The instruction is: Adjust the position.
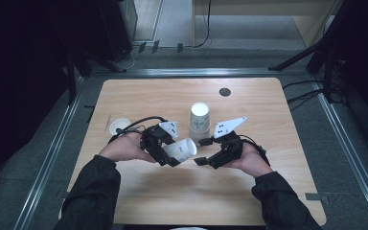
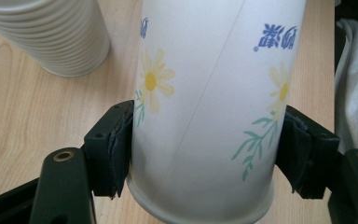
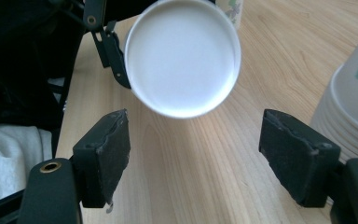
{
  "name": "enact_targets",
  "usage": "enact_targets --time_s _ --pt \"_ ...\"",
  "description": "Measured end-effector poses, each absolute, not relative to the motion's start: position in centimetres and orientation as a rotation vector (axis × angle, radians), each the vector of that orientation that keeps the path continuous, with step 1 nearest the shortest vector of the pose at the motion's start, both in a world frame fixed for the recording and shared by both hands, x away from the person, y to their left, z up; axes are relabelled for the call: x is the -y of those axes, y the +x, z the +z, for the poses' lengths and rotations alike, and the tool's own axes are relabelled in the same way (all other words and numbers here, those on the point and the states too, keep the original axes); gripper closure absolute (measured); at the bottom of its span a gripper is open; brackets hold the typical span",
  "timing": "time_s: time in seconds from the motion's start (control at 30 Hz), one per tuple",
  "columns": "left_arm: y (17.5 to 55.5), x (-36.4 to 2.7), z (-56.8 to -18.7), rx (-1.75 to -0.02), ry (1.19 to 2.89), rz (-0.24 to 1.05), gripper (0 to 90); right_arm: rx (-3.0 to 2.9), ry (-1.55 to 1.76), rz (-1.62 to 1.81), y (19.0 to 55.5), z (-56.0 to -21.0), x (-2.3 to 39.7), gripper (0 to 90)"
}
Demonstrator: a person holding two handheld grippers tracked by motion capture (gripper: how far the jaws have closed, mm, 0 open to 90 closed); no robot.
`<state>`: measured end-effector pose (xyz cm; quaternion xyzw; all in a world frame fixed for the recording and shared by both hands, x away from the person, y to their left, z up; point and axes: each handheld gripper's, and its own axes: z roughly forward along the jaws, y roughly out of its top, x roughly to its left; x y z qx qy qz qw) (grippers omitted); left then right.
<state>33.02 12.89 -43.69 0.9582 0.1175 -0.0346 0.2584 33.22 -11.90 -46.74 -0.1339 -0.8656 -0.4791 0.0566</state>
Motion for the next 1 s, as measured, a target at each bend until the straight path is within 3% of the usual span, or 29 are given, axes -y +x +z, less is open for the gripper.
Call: enact_targets --time_s 0.57,0.83,1.0 --pt "32.1 -11.4 -44.8 -0.245 2.701 -0.129 28.1 2.591 -0.296 -1.42 32.6 -47.7 9.0 25.7" --pt "32.0 -11.4 -44.9 -0.231 2.692 -0.153 27.8 2.592 -0.251 -1.399 32.4 -47.9 8.5 34.0" --pt "32.3 -11.5 -44.9 -0.261 2.663 -0.209 22.1 2.581 -0.253 -1.405 32.5 -47.7 8.7 34.1"
